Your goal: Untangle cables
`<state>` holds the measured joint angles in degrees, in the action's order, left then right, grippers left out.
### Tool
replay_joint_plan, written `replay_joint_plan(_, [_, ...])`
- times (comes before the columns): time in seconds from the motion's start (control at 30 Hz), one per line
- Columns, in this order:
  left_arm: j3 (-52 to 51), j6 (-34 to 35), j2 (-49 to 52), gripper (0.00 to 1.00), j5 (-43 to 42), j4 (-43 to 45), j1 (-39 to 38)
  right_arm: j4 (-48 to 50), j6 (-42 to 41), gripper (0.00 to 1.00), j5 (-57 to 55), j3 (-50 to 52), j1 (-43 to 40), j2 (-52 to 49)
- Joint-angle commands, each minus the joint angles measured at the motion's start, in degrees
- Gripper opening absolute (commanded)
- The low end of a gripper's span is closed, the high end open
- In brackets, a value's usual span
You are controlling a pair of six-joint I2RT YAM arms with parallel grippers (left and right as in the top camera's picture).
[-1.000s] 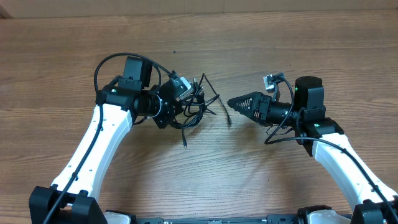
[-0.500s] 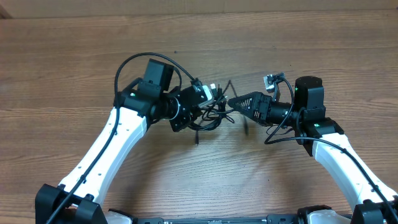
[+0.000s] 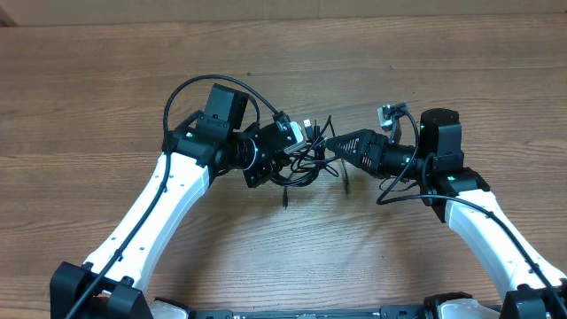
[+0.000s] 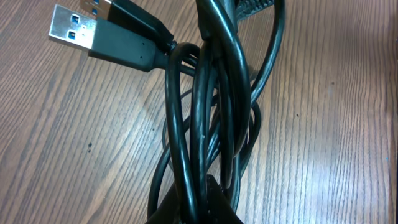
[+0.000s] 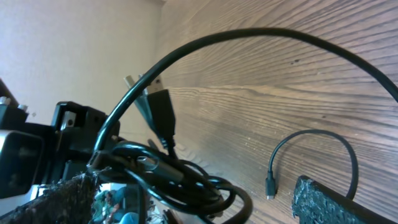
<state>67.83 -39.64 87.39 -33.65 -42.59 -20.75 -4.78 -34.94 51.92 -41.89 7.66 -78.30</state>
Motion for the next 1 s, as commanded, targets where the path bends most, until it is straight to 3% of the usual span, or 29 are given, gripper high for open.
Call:
replay_joint_plan(0.0, [0.8,-1.6,-0.5,0.04,-3.4,0.7,0.0,0.0,-0.2,1.0,-3.0,-0.5,0.4,-0.3])
replay_joint_plan(0.97, [0.8,-1.9,-0.5,0.04,-5.1,3.9,0.0,-0.7,0.9,1.0,-6.0,-0.5,7.3,-0.3])
